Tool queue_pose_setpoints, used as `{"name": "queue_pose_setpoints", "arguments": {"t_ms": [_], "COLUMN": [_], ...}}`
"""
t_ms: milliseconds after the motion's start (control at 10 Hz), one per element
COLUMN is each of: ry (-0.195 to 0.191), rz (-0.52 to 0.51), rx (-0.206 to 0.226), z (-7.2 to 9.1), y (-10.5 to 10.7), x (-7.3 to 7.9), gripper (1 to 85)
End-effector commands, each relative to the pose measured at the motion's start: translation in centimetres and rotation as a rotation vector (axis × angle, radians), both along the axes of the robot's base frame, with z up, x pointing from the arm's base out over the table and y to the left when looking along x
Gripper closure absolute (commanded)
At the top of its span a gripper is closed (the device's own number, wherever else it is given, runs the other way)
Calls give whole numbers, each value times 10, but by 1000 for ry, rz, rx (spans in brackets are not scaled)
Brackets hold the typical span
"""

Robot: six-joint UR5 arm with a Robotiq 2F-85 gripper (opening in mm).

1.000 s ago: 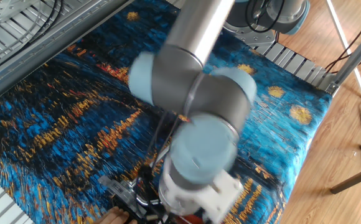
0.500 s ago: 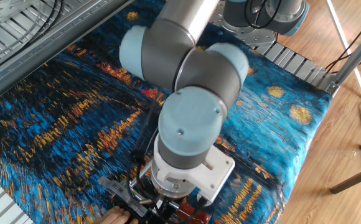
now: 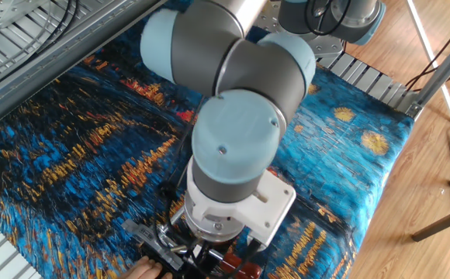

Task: Pull up the lever

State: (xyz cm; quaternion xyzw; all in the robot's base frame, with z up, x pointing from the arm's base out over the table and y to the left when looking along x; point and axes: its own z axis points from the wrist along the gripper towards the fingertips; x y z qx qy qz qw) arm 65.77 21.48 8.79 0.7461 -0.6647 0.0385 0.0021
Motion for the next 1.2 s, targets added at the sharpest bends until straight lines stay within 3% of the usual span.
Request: {"name": "queue_pose_setpoints", "arguments": {"t_ms": [0,300,600,800,1100], "ry": [-12,6,-10,-7,33], "rz": [-10,-10,-3,1,38], "rx": [43,81,84,78,88], "z": [-6,-20,-31,-32,-25], "y": [11,23,15,13,18], "x": [7,2,6,5,-8], "gripper": [517,503,503,500,403]}}
